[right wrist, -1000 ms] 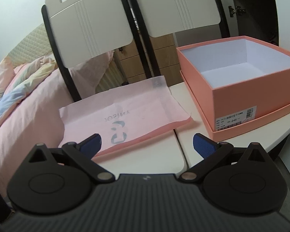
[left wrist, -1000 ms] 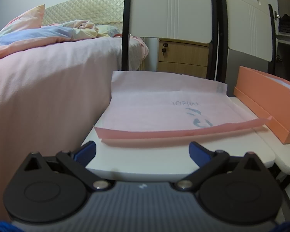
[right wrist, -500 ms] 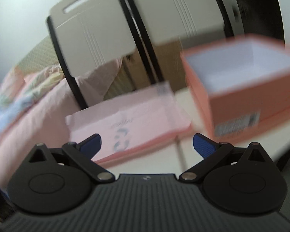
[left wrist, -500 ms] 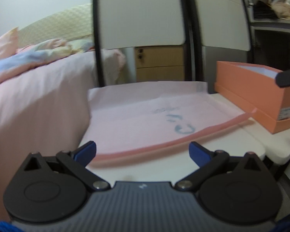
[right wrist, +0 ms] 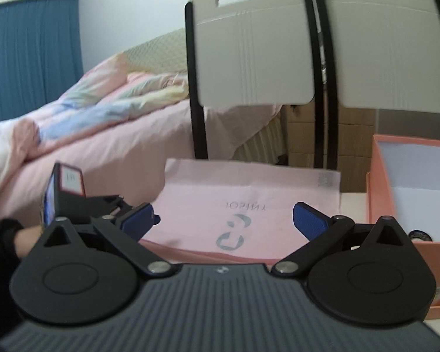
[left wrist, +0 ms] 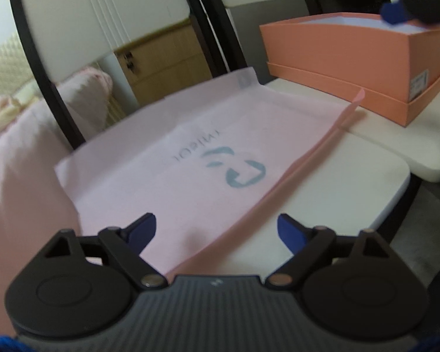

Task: Fold shopping bag

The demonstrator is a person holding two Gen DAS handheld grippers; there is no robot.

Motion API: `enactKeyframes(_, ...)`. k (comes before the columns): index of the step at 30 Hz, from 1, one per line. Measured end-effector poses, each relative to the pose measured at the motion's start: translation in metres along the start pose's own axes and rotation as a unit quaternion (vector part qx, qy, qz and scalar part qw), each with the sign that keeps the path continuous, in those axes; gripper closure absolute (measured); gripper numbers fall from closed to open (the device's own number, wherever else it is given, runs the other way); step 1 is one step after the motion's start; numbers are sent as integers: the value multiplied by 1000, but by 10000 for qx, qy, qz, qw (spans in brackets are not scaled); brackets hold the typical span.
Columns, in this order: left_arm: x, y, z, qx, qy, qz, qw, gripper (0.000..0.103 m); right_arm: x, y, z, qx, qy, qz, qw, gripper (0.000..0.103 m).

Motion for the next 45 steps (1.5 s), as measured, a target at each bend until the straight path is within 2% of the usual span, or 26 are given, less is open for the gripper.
enactKeyframes(1, -1, -2, -3, -64, 76, -28, 9999, 22, -3, -8, 2, 37, -71, -126, 9999, 0)
enactKeyframes(3, -3, -6, -10, -215, 334, -85, 9992, 36, -9, -17, 12, 109, -321, -354, 9988, 0)
enactKeyframes(6, -6, -8, -15, -444, 644, -140, 9968, 55, -12, -19, 24, 99, -640, -374, 9972, 0)
enactKeyframes(7, -6, -8, -14, -459, 624, -149, 9969, 58, -11, -20, 27, 76, -713, -370, 9967, 0)
enactKeyframes(9, -7, -7, -11, -490, 601, -166, 9968, 77, -12, -21, 31, 24, -824, -383, 9959, 0)
enactKeyframes(12, -7, -3, -8, -526, 605, -143, 9967, 86, -14, -25, 33, -85, -837, -442, 9955, 0)
enactKeyframes(17, -12, 17, 3, -646, 529, -29, 9965, 91, -17, -29, 30, -137, -798, -519, 9954, 0)
enactKeyframes(22, -15, 42, 9, -1020, 607, 205, 9927, 93, -20, -19, 20, -96, -673, -423, 9968, 7)
enactKeyframes(23, -15, 46, 7, -1114, 688, 253, 9911, 93, -21, -16, 18, -119, -611, -395, 9973, 15)
enactKeyframes(24, -16, 49, 5, -1216, 792, 296, 9890, 93, -22, -12, 15, -143, -549, -367, 9977, 29)
enactKeyframes(26, -18, 51, -4, -1453, 1078, 355, 9829, 93, -24, -6, 10, -191, -420, -312, 9985, 36)
enactKeyframes(29, -21, 50, -18, -1787, 1513, 421, 9713, 93, -26, -1, -4, -399, 165, -310, 9986, 53)
enactKeyframes(30, -22, 51, -21, -1891, 1615, 435, 9676, 93, -26, -2, -9, -474, 361, -333, 9977, 55)
enactKeyframes(32, -24, 50, -25, -2054, 1767, 438, 9616, 93, -21, -9, -19, -434, 478, -452, 9969, 55)
enactKeyframes(34, -27, 47, -24, -2099, 1838, 392, 9595, 93, -16, -19, -28, -395, 650, -571, 9955, 55)
enactKeyframes(37, -26, 42, -24, -2106, 1857, 322, 9592, 93, -13, -44, -34, -347, 1038, -647, 9919, 56)
enactKeyframes(40, -28, 38, -24, -2136, 1889, 291, 9581, 93, -20, -70, -22, -330, 976, -762, 9918, 58)
enactKeyframes(45, -34, 31, -33, -2212, 2195, 220, 9500, 93, -19, -59, -5, 127, 1021, -438, 9937, 57)
Point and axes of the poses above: each gripper's, at about its wrist camera, not at the fingertips, and y roughly against the way its jaws point, z to its right, x to its top, the point moved 4 cm from there along -y, roughly the way its jaws point, and after that the axes turned 7 degrees about -y, right-handed, at the moved point
